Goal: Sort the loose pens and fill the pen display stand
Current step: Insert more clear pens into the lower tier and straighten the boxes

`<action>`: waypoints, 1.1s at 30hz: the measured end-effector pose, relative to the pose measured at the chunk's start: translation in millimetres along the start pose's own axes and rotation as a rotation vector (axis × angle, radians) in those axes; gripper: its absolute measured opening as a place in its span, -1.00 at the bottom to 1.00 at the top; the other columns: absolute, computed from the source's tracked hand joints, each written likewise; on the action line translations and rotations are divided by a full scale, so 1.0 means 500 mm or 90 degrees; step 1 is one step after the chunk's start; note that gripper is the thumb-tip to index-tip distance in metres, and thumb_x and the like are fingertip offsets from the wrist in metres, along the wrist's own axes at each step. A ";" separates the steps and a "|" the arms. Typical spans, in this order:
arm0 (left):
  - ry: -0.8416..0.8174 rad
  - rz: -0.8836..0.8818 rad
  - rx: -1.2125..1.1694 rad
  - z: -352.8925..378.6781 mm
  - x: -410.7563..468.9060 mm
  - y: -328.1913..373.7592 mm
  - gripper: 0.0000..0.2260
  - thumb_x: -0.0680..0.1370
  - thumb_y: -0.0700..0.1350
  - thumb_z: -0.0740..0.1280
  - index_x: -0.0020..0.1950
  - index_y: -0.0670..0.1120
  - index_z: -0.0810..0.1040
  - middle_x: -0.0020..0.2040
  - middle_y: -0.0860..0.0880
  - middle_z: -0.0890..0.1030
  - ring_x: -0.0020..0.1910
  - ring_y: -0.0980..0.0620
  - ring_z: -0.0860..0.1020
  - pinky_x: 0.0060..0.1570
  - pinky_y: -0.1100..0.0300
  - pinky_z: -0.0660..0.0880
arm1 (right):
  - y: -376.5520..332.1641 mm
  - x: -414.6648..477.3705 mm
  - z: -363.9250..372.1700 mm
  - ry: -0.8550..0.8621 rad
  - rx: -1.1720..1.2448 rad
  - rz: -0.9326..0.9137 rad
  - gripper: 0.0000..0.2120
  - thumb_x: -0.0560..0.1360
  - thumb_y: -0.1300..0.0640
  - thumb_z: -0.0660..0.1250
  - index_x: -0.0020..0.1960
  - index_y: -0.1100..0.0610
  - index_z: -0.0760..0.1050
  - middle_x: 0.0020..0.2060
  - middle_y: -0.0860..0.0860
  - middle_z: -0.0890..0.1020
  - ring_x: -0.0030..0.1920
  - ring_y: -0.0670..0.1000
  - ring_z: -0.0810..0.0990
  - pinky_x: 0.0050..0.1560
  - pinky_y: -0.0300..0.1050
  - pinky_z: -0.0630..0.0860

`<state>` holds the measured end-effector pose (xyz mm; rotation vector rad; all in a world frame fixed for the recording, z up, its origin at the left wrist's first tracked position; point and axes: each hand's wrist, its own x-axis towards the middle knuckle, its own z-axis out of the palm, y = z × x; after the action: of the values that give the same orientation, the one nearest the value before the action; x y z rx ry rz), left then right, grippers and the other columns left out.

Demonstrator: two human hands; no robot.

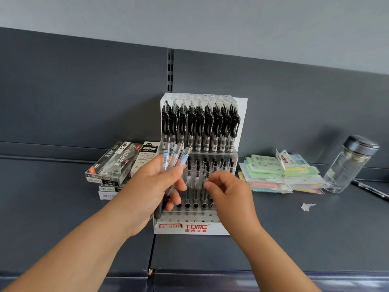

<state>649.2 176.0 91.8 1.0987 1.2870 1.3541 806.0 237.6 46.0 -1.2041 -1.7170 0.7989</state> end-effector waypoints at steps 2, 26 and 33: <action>-0.002 0.003 0.003 0.001 -0.001 -0.002 -0.91 0.60 -0.16 0.24 0.02 -0.09 0.52 -0.29 -0.09 0.59 -0.47 0.06 0.43 -0.51 0.22 0.32 | 0.007 -0.004 0.003 0.002 -0.015 0.015 -0.86 0.52 0.13 0.35 -0.20 -0.04 0.51 -0.46 -0.14 0.53 -0.46 -0.18 0.40 -0.42 -0.33 0.37; -0.009 -0.049 -0.016 0.003 -0.013 0.003 -0.81 0.58 -0.09 0.26 0.03 -0.18 0.59 -0.34 -0.03 0.56 -0.43 0.07 0.44 -0.48 0.21 0.34 | -0.001 0.006 -0.008 -0.034 -0.168 -0.030 -0.87 0.55 0.08 0.28 -0.18 0.03 0.45 -0.45 -0.05 0.50 -0.43 -0.10 0.42 -0.40 -0.22 0.39; -0.027 -0.064 -0.035 0.014 -0.024 0.014 -0.88 0.58 -0.10 0.26 -0.04 -0.14 0.48 -0.35 -0.09 0.59 -0.49 0.08 0.45 -0.55 0.26 0.35 | -0.032 0.006 -0.028 -0.022 -0.200 -0.044 -0.85 0.54 0.01 0.29 -0.18 0.02 0.48 -0.42 -0.08 0.52 -0.40 -0.10 0.47 -0.34 -0.17 0.43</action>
<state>657.6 165.3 99.1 1.0075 1.2508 1.2779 812.0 235.4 66.2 -1.3349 -1.9521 0.5232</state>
